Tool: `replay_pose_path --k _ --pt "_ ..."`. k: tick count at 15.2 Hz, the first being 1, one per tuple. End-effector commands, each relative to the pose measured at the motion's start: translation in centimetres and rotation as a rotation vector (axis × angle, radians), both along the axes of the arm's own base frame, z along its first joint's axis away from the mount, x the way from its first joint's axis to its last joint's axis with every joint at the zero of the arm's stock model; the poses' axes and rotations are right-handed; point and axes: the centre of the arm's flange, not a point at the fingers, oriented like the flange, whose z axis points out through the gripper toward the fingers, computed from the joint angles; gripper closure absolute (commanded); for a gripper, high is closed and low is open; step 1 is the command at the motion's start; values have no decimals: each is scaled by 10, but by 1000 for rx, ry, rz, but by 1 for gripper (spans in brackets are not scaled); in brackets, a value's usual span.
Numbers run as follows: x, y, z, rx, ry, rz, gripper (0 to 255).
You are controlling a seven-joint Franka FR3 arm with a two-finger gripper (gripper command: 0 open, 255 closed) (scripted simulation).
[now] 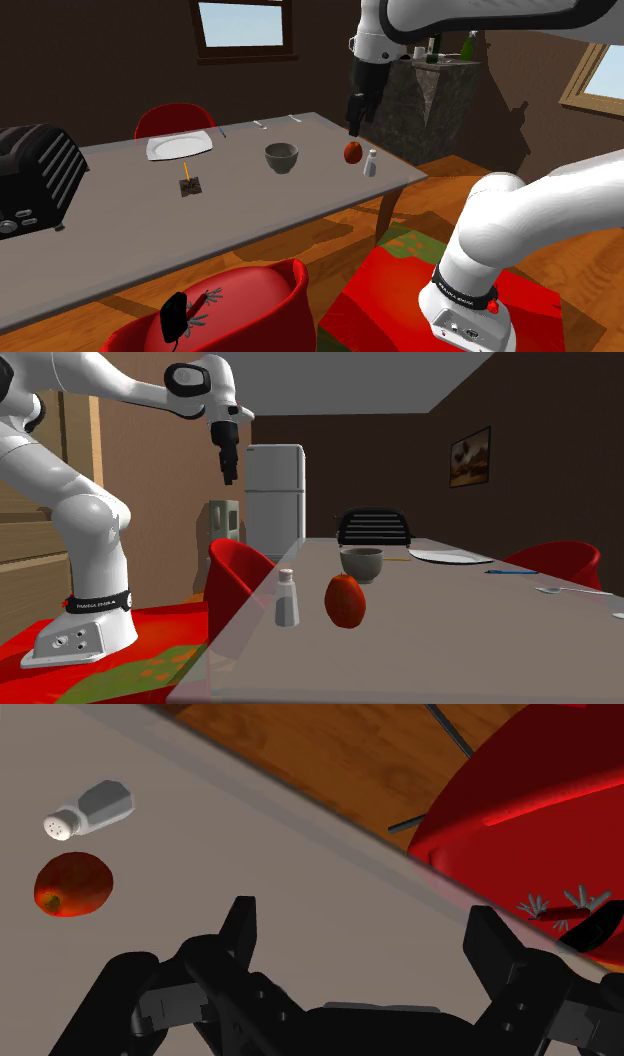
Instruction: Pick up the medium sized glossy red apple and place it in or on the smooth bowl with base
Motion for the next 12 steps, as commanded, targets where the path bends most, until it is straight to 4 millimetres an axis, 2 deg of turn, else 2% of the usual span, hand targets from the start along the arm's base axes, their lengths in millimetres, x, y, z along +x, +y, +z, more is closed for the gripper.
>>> replay_pose_path --k 1,12 --pt "0 0 0 0 0 0 0" --pt "68 -125 -56 49 32 -31 0"
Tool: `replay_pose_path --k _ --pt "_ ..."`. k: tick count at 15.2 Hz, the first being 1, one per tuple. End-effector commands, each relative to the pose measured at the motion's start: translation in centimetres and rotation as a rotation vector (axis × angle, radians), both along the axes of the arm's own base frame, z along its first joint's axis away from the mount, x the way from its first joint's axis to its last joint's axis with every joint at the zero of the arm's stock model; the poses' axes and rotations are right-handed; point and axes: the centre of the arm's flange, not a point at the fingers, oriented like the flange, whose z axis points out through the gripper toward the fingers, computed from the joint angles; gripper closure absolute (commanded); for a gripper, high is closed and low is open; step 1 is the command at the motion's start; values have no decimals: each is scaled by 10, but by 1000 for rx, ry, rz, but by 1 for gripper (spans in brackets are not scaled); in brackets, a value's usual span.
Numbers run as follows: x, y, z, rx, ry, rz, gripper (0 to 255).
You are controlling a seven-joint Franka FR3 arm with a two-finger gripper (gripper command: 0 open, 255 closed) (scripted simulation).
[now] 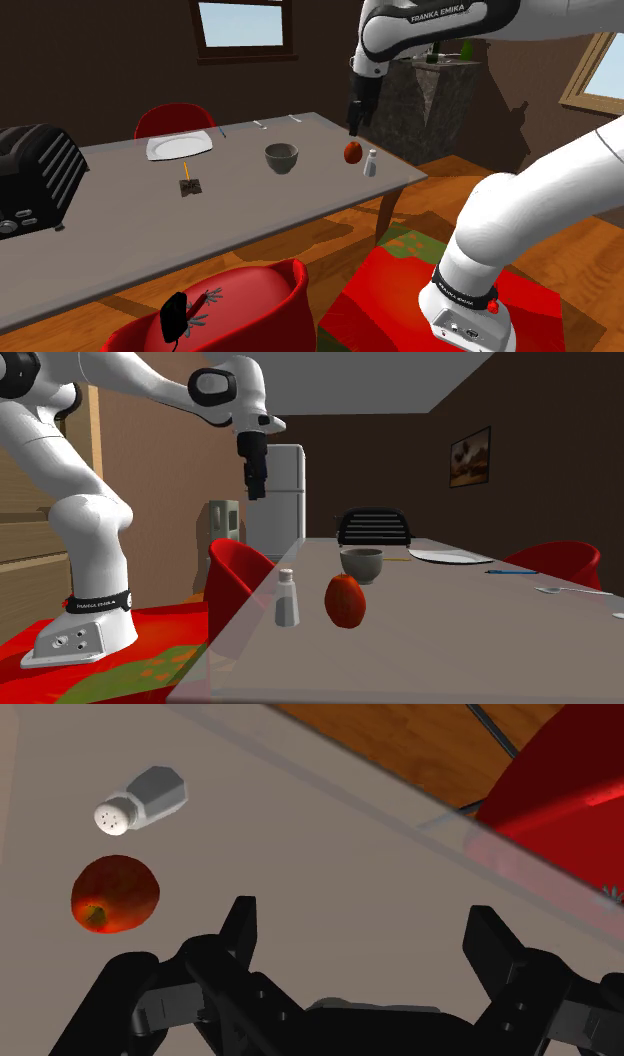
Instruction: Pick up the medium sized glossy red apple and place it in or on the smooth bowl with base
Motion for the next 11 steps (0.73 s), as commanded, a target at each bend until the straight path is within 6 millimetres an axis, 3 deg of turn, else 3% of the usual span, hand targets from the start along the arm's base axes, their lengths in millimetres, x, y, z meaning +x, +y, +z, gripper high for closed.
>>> replay_pose_path --k 1,11 --pt "14 -23 -12 8 6 -5 0" --pt "70 -136 -70 52 35 -33 0"
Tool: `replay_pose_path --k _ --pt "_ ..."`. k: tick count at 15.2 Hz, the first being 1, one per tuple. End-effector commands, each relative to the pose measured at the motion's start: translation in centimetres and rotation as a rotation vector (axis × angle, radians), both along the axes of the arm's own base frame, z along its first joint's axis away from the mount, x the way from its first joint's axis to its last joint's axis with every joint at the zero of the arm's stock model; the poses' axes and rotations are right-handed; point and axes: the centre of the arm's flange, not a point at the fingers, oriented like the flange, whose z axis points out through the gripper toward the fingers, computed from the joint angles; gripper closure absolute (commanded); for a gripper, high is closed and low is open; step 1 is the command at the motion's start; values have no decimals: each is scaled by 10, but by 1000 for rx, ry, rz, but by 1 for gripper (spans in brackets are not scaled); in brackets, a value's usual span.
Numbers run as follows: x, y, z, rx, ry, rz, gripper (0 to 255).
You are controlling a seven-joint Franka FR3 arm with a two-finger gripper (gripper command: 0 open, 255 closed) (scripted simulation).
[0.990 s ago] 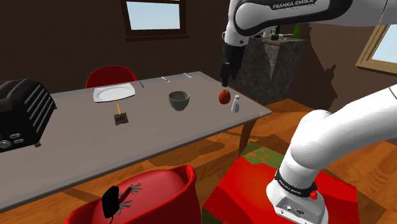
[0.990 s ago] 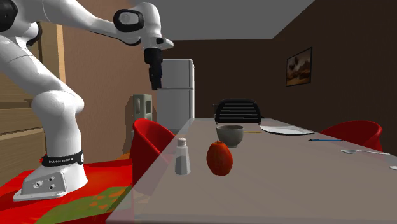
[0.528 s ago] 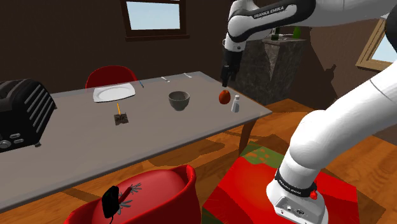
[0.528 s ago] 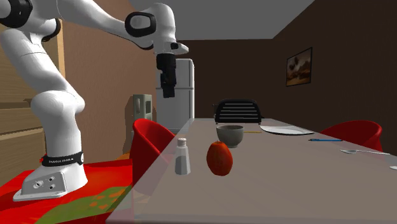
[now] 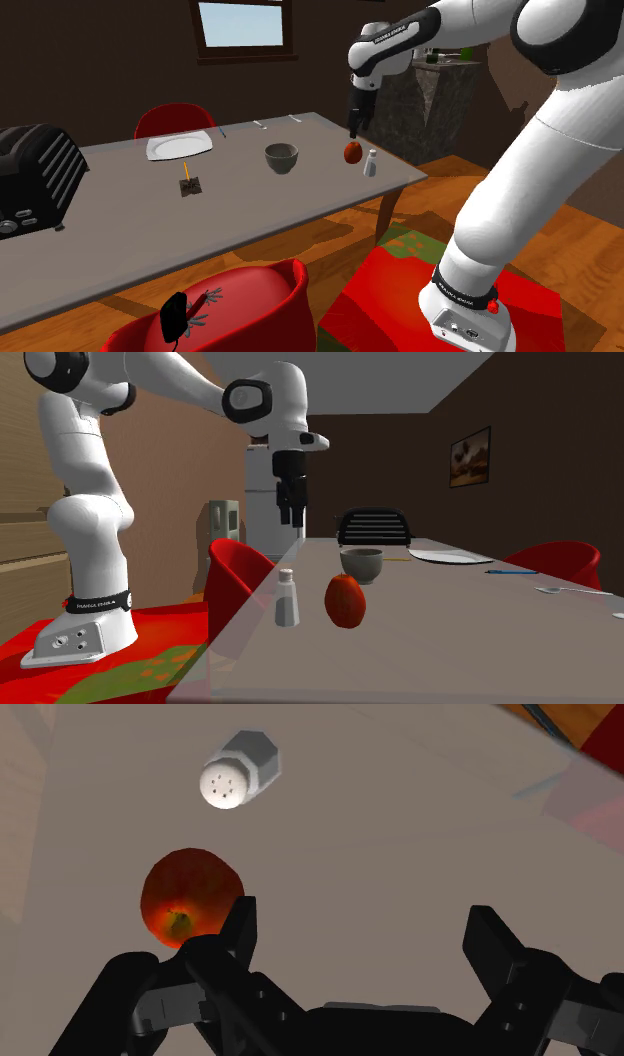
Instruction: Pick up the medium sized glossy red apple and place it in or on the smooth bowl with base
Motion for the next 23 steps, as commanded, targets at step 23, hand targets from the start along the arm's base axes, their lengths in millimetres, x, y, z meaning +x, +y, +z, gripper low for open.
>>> replay_pose_path --k 23 --pt "62 -128 -117 51 34 -32 0"
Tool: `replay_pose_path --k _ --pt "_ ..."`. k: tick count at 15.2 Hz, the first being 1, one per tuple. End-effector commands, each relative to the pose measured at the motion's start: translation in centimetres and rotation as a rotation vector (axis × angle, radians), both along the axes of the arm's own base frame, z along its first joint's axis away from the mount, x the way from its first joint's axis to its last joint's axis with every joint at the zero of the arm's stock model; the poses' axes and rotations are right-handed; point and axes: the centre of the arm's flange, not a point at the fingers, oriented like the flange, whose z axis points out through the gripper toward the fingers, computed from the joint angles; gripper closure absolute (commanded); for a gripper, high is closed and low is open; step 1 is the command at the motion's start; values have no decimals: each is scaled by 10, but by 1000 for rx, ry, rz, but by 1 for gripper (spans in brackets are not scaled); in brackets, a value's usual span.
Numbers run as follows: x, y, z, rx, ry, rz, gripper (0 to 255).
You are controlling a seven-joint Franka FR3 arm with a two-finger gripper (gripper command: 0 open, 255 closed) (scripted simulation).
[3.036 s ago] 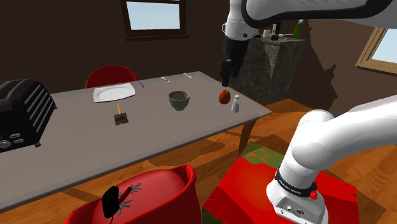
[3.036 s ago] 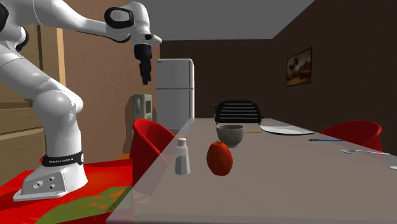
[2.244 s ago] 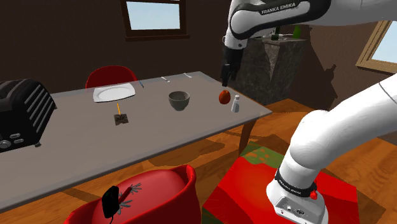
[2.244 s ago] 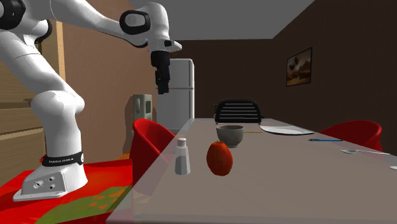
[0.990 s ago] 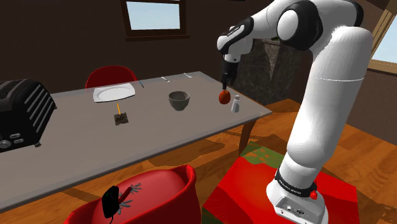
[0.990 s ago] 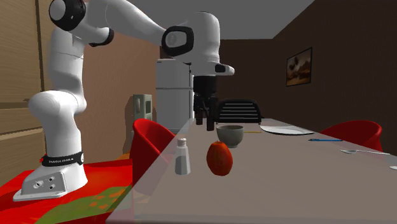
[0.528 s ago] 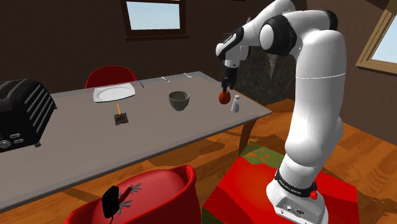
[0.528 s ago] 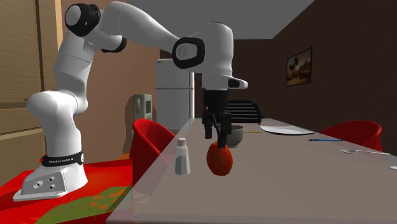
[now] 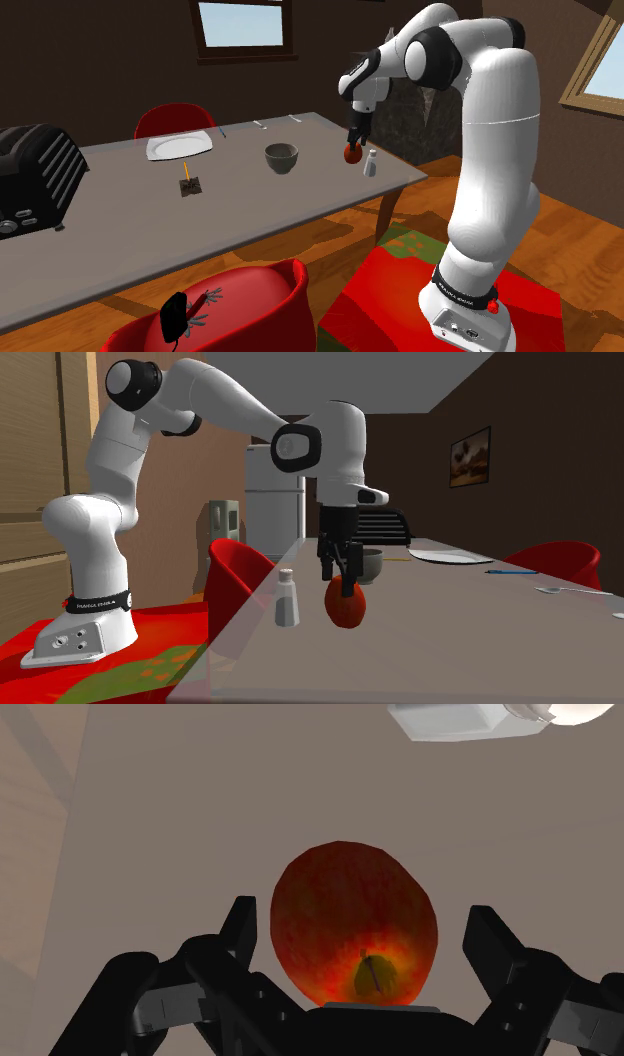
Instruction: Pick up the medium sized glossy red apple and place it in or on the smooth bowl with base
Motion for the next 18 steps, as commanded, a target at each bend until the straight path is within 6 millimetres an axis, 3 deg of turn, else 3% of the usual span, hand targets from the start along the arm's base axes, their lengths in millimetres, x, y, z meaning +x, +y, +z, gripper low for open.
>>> replay_pose_path --k 1,3,4,13,18 --pt "0 0 0 0 0 0 0" --pt "0 0 0 0 0 0 0" --pt "0 0 0 0 0 0 255" --pt "0 0 0 0 0 0 255" --pt "0 0 26 0 0 0 255"
